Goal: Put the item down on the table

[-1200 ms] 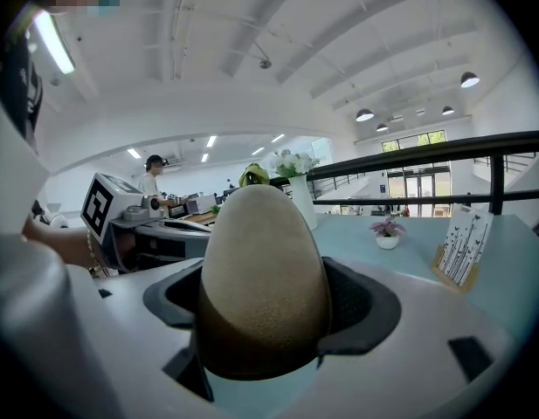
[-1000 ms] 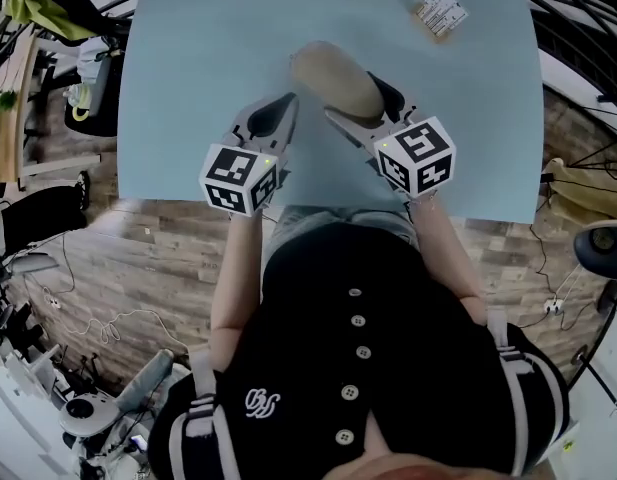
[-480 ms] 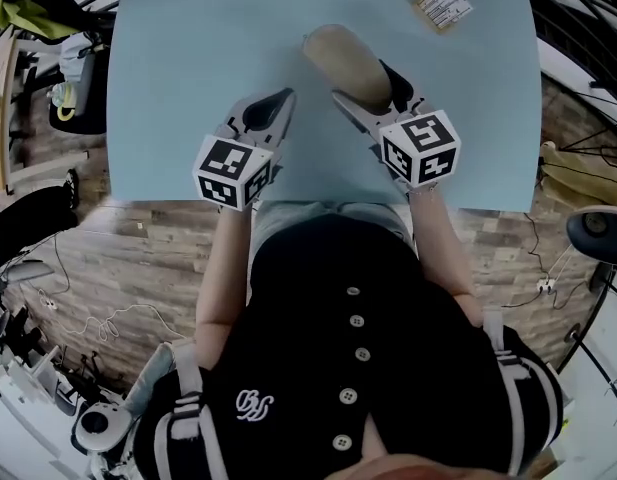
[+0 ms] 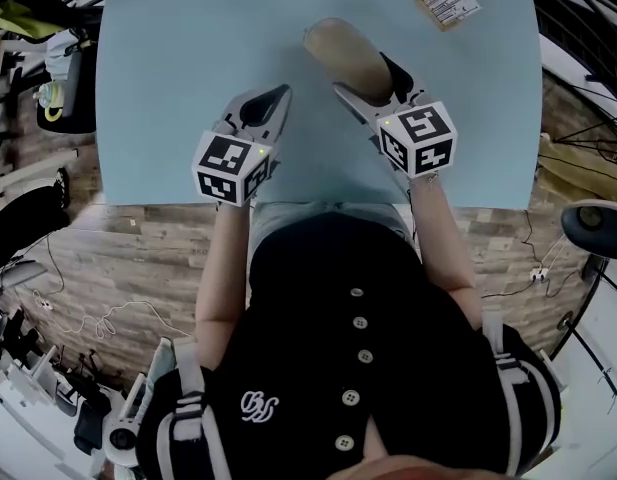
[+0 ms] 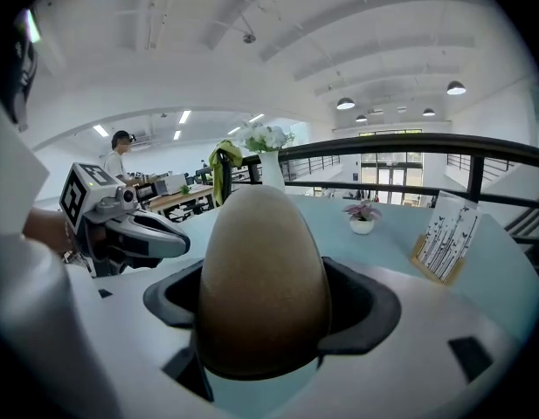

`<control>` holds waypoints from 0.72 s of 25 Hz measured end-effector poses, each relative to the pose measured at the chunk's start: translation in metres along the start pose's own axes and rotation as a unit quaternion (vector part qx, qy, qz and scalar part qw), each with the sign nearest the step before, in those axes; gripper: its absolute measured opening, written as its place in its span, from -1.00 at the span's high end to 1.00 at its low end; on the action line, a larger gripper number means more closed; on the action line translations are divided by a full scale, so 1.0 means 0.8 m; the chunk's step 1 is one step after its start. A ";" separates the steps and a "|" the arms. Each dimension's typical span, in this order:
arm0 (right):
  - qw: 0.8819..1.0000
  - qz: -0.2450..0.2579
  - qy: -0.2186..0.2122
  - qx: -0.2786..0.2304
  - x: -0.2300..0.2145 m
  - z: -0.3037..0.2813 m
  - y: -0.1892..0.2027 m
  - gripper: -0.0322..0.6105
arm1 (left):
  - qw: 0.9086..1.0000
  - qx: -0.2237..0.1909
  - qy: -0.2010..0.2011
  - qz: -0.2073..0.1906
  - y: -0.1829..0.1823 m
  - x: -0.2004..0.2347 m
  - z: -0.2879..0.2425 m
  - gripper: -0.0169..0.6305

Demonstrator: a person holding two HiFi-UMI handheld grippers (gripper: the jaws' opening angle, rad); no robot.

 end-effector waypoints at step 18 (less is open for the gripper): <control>0.996 -0.036 -0.005 0.083 -0.048 -0.079 0.052 -0.33 | 0.998 0.043 0.010 0.044 0.044 0.019 -0.044 0.91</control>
Point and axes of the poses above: the fingertips, and each gripper's own axes: z backward along the fingers, x to its left, y out of its underside, the point moved 4 cm from there along z, backward along the fingers, and after that the axes turned 14 degrees about -y, right-handed, at the moved point
